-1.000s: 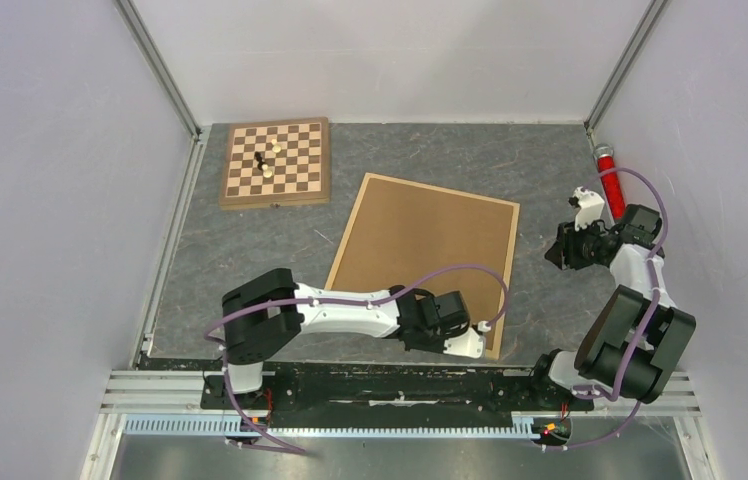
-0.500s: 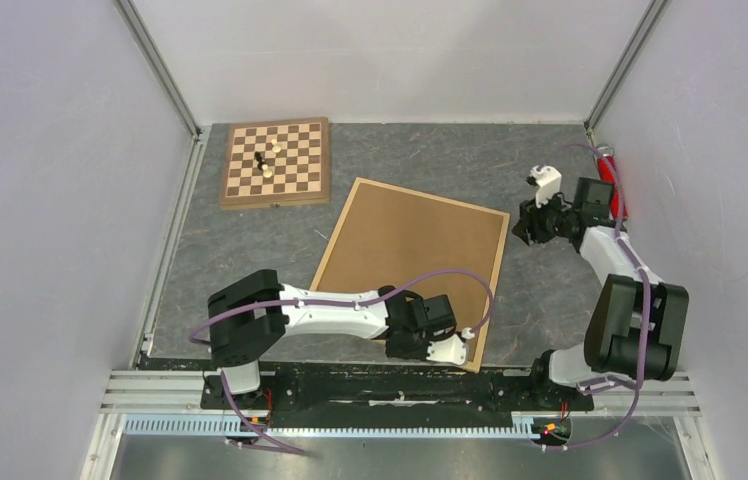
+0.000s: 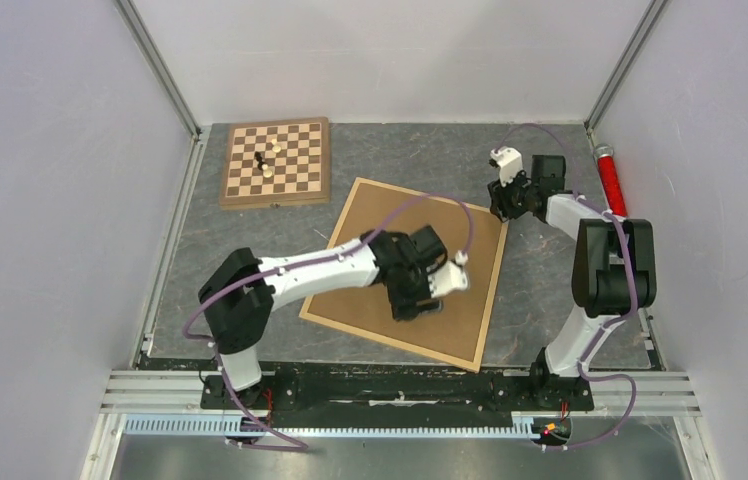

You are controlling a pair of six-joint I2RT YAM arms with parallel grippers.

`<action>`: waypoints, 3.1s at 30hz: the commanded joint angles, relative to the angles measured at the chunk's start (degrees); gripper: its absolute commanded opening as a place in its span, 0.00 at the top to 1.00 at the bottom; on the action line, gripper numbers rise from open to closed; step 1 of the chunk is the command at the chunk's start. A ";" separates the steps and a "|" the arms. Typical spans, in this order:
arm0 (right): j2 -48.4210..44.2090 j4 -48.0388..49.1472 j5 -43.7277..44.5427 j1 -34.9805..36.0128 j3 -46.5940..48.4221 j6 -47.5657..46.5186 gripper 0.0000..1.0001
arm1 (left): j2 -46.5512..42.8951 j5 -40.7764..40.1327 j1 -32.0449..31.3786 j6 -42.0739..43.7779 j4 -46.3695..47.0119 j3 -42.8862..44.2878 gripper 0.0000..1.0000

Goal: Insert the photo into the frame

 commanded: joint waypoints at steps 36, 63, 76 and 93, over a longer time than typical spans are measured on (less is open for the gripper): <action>-1.53 0.53 10.10 8.34 -13.47 -7.20 0.56 | 32.41 -16.62 30.50 -13.96 6.19 36.40 0.26; -0.30 -3.78 19.41 14.86 -17.45 -5.12 0.57 | 31.45 -16.59 29.69 -8.57 0.27 28.05 0.27; 1.93 -7.45 18.04 16.21 -17.03 -3.38 0.56 | 32.81 -11.94 29.70 -9.03 -3.87 28.45 0.26; 5.49 -15.27 21.70 19.45 -12.36 -3.33 0.51 | 33.21 -9.94 29.59 -6.16 -10.06 28.76 0.26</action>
